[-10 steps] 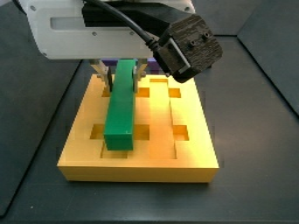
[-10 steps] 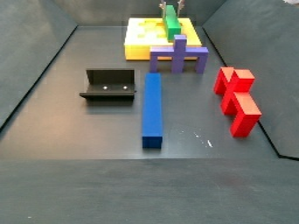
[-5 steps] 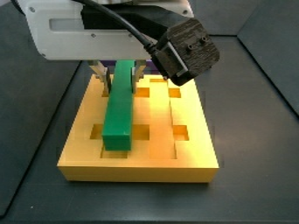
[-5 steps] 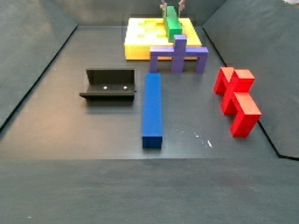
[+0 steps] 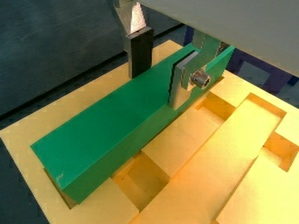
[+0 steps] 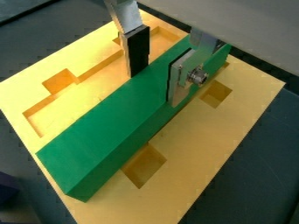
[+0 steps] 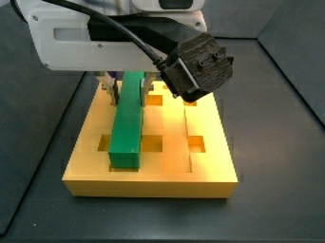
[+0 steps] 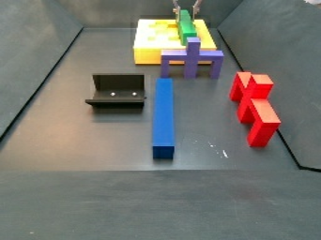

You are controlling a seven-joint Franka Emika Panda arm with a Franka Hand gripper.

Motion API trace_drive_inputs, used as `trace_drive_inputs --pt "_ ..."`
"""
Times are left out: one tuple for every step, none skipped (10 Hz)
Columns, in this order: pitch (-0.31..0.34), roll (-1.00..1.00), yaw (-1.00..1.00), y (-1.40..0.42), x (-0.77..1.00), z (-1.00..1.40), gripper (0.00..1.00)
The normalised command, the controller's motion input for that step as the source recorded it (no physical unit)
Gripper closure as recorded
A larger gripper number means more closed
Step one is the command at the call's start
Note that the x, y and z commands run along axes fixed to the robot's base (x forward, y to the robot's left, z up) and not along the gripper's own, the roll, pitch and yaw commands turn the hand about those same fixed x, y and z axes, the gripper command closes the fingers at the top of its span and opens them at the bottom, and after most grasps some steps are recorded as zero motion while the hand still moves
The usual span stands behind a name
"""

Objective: Pick up the green object. Move up. Move to above the board. Insert the green object.
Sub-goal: Insert the green object.

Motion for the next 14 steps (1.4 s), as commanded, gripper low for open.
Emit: trace_drive_inputs --pt "0.039 0.17 0.00 -0.15 0.18 -0.16 1.00" --pt "0.051 0.17 0.00 -0.11 0.17 -0.16 1.00" --pt "0.059 0.16 0.00 -0.07 0.14 -0.16 1.00" --pt "0.019 0.26 0.00 -0.26 0.03 -0.14 1.00" --pt "0.037 0.16 0.00 -0.07 0.00 -0.13 1.00" --pt "0.021 0.08 -0.07 0.00 -0.09 -0.05 1.00" --pt "0.019 0.06 -0.10 0.00 -0.15 -0.02 1.00" --pt "0.029 0.02 -0.11 0.00 -0.15 -0.05 1.00" --pt "0.023 0.00 -0.06 0.11 -0.13 -0.09 1.00" --pt "0.053 0.01 0.00 0.18 0.00 -0.07 1.00" --pt "0.130 0.09 0.00 0.25 0.04 0.00 1.00" --pt "0.099 0.09 0.00 0.23 0.02 -0.06 1.00" --pt "0.036 0.05 0.00 0.07 0.10 -0.12 1.00" --pt "0.046 0.08 0.00 0.01 0.11 -0.12 1.00"
